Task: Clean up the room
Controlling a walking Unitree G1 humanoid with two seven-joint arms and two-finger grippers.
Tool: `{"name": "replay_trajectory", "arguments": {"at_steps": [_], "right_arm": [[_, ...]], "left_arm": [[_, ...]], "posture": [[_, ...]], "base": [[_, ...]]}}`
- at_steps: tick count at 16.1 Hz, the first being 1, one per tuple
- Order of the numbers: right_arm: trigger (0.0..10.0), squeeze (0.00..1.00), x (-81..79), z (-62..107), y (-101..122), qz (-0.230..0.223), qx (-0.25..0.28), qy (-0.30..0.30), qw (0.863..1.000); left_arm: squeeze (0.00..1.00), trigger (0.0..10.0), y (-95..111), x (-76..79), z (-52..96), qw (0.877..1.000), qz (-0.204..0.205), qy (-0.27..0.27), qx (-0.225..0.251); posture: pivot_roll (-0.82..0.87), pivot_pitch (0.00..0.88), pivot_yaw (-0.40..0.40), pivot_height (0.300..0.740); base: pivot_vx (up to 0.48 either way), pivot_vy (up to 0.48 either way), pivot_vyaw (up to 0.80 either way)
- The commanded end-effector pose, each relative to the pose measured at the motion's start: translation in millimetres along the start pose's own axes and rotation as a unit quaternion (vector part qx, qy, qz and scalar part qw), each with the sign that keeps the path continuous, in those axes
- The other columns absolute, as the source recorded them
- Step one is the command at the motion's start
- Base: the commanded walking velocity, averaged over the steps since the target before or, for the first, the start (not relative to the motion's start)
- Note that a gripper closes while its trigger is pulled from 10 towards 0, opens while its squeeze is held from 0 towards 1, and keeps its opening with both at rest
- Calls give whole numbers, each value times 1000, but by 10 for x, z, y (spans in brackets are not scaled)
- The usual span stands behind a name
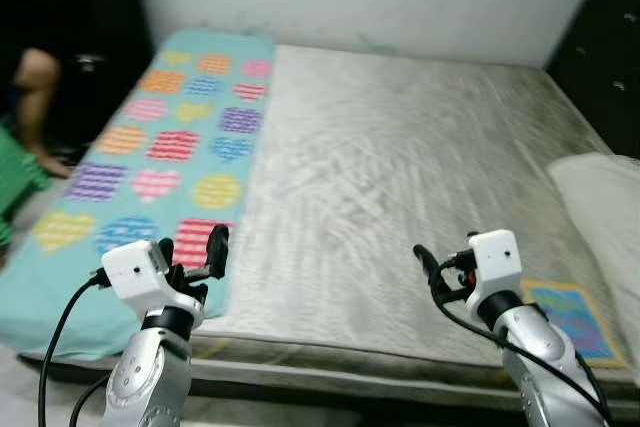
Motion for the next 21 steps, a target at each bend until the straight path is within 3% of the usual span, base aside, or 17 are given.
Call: {"name": "replay_trajectory", "arguments": {"at_steps": [1, 3, 8, 21], "right_arm": [[10000, 0, 14, 0, 0, 2, 0, -3, 1000], [10000, 0, 8, 10, -5, 4, -1, -3, 1000], [10000, 0, 11, 2, -7, 8, -4, -1, 1000], [10000, 0, 17, 18, -35, 10, -8, -5, 1000]], "left_arm": [[0, 10000, -6, -12, 3, 1000, 4, 7, -3], [0, 10000, 1, -14, 5, 1000, 3, 8, 0], [0, 10000, 74, 19, 19, 1000, 16, -12, 23], [0, 10000, 41, 31, 25, 1000, 13, -17, 15]], "posture": [[-32, 68, -70, 740], [-32, 68, -70, 740], [-36, 68, -72, 740], [-37, 66, -67, 740]], "base": [[0, 480, 0], [0, 480, 0], [0, 0, 0], [342, 0, 0]]}}
Point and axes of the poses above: a point about 5 cm out from each wrist's last joint towards the gripper, its own z axis pointing back from the gripper into the wrist, its own y axis along the axis of the wrist's last joint, x = y × z, the point moved 3 cm from there along -z, pointing out of the wrist towards the gripper, and after that the axes turned 1 degree about -z, right-handed, at the moved point
